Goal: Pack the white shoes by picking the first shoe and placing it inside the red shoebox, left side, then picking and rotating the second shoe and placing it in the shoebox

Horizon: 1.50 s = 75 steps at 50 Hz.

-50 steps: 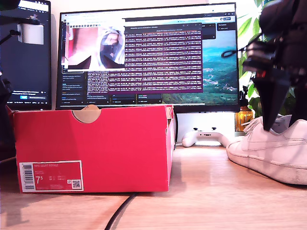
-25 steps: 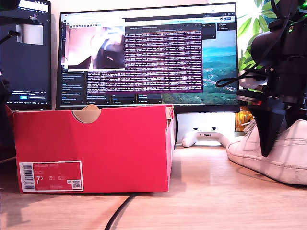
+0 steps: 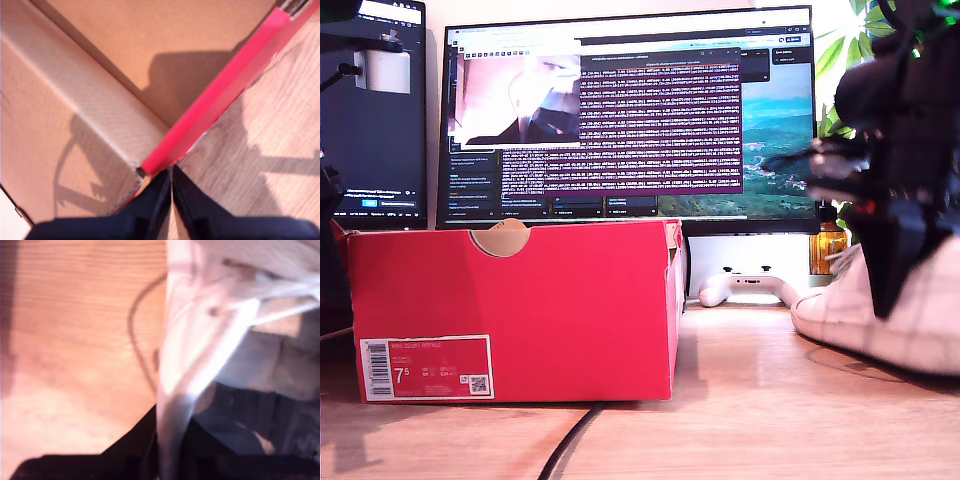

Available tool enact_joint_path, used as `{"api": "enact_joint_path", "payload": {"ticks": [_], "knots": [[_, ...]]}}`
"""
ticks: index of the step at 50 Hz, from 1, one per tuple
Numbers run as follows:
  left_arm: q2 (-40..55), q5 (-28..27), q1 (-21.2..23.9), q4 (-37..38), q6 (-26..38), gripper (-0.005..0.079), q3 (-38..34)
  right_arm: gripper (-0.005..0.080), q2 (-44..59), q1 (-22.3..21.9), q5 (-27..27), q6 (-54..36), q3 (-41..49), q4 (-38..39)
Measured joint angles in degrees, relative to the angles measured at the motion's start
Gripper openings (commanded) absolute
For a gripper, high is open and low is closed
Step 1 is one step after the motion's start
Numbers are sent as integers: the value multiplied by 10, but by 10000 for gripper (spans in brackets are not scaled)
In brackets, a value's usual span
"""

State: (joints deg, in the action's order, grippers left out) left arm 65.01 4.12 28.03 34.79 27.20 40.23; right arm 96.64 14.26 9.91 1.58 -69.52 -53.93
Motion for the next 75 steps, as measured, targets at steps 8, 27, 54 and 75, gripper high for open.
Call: {"api": "enact_joint_path", "payload": {"ticks": [8,27,54,75], "knots": [[0,0,0,0,0,-19,0,-11,0,23,1,0,-62,-50],[0,0,0,2,0,-19,0,-11,0,86,12,18,-212,-133],[0,0,0,6,0,-19,0,-11,-1,228,63,151,-324,-3],[0,0,0,6,0,-19,0,-11,19,270,56,242,-324,92]]}}
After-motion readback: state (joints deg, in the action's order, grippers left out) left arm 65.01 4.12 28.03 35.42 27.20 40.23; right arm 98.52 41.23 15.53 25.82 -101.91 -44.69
